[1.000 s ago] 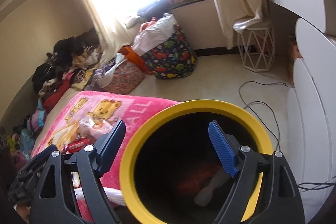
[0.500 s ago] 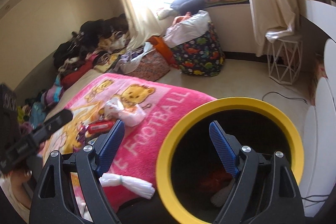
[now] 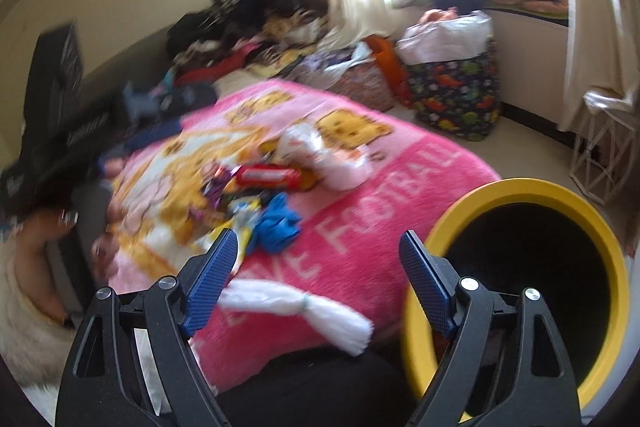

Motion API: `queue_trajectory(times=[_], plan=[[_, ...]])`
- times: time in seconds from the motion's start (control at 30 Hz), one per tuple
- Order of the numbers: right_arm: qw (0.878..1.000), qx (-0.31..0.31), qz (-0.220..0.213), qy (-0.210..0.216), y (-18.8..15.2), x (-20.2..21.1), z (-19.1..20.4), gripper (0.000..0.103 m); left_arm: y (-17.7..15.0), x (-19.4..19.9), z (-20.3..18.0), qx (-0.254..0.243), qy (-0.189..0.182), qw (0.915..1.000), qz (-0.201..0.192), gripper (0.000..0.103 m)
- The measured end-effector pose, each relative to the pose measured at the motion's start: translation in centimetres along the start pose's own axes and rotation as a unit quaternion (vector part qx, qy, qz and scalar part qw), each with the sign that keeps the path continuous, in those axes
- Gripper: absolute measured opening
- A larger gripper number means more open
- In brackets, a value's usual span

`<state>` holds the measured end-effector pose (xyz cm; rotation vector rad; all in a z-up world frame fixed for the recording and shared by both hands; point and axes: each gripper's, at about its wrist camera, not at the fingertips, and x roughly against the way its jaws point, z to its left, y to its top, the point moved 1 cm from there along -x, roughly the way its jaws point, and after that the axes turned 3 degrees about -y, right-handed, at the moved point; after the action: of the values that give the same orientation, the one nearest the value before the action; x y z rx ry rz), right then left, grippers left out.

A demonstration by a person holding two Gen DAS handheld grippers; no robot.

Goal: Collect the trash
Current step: 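Grasp the white foam net on the blanket with the right tool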

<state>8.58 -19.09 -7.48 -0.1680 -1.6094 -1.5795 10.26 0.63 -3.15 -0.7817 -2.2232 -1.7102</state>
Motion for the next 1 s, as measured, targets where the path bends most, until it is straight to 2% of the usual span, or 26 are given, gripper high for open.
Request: queue_trajectory(times=[0.3, 0.73, 0.87, 1.0], plan=[[0.991, 0.102, 0.089, 0.004, -2.9, -4.3, 4.2, 0.082, -1.2, 0.2, 3.7, 0.008, 0.028, 0.9993, 0.022, 0.092], [0.973, 0.163, 0.164, -0.001, -4.1, -10.1, 5.4, 0.081, -3.6, -1.3, 10.3, 0.046, 0.076, 0.9937, 0.069, 0.092], [0.968, 0.165, 0.187, -0.001, -4.5, -11.7, 5.1, 0.065, -4.1, -2.2, 11.3, 0.053, 0.081, 0.9923, 0.077, 0.092], [0.971, 0.146, 0.192, 0.004, -4.3, -12.6, 4.4, 0.050, -4.5, -3.4, 12.2, 0.055, 0.086, 0.9907, 0.090, 0.092]])
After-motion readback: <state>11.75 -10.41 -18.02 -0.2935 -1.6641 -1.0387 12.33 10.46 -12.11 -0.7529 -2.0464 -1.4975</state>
